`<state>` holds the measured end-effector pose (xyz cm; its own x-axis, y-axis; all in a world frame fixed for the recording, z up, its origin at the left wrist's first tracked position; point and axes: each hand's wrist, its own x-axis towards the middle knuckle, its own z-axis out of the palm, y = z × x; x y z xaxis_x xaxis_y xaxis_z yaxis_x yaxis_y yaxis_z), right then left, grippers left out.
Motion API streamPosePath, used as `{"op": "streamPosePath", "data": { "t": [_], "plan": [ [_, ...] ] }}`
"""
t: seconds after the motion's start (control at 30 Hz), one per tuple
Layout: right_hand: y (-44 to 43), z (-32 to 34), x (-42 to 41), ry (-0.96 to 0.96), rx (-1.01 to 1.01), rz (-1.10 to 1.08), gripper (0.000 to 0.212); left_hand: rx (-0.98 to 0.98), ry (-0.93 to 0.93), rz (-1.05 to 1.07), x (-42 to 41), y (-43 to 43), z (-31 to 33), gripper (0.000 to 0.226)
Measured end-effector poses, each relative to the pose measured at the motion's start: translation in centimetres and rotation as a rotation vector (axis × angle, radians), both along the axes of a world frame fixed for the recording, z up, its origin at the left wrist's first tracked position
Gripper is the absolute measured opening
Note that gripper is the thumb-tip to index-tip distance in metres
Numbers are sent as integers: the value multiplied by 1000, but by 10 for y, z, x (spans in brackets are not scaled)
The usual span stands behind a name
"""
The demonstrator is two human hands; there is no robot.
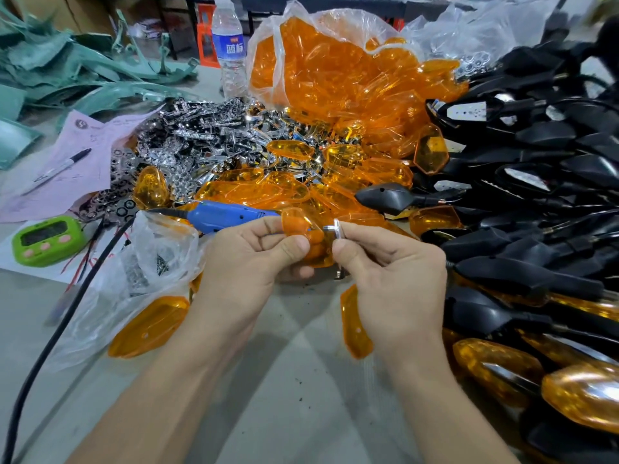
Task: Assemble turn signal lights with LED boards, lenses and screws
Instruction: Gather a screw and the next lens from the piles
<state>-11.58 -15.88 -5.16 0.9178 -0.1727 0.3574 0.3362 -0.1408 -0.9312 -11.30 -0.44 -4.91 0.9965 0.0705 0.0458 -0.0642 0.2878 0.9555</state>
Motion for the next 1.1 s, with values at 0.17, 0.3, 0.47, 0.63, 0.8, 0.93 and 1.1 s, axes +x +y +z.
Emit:
{"op": "streamPosePath", "data": {
  "t": [0.17, 0.3, 0.47, 0.63, 0.8, 0.93, 1.1],
  "plan": [
    [1, 0, 1, -8, -11, 36, 32, 69, 23, 58, -1, 0, 1, 18],
    [1, -2, 1, -16, -35, 44, 33, 92, 17, 80, -1, 1, 0, 17],
    [0, -2, 0, -15, -82, 89, 43, 159, -9, 96, -3, 1, -2, 18],
    [-2, -8, 3, 37, -144, 24, 27, 259, -100, 77, -4, -1, -5, 25],
    [0, -3, -3, -7, -271, -31, 22, 298, -173, 98, -6, -4, -7, 30],
    [5, -12, -3, 7, -289, -62, 22, 352, -192, 124, -5, -6, -11, 34],
    [5, -11, 2, 49, -222, -42, 22, 245, -124, 130, -2, -10, -7, 35]
  ]
}}
